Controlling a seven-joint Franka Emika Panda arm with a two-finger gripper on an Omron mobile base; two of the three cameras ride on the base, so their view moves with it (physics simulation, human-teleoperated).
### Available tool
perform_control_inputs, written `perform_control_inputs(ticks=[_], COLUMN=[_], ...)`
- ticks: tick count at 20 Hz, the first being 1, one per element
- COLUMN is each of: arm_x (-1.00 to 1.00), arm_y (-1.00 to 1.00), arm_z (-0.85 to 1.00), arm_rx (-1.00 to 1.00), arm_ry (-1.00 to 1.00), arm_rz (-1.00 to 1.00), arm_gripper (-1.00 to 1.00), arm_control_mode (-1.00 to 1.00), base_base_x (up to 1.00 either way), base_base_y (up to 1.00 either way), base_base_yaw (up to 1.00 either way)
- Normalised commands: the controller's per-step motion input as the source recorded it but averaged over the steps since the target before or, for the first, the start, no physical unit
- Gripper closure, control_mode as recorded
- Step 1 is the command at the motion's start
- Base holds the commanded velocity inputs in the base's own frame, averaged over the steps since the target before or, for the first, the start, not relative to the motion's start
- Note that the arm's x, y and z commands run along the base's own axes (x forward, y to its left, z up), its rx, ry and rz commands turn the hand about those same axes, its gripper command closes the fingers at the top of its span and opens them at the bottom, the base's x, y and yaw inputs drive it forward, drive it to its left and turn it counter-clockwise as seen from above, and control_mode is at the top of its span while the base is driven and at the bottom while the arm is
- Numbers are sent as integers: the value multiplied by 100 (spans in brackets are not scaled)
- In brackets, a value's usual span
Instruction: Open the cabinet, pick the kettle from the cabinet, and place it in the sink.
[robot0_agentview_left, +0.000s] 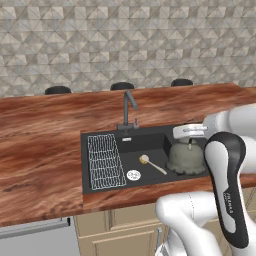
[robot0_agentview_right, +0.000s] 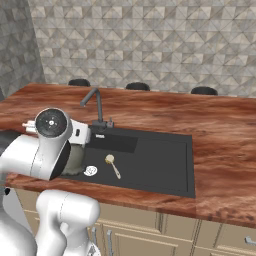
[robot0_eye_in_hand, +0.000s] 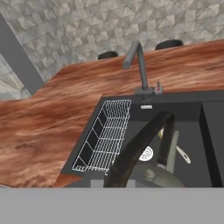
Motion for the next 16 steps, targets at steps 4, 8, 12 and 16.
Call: perform_control_inputs(ticks=[4, 8, 12, 16], arm_x=[24, 23, 21, 30], arm_y=[6, 3, 1, 3], arm_z=[-23, -23, -28, -32], arm_rx=[-2, -1, -1, -1], arm_ry=[0, 0, 0, 1], arm_rz=[0, 0, 0, 0], arm_gripper=[100, 100, 100, 100], arm_control_mode=[-100, -100, -100, -100], base_base_x=[0, 0, 0, 0], base_base_y=[0, 0, 0, 0], base_base_yaw=[0, 0, 0, 0])
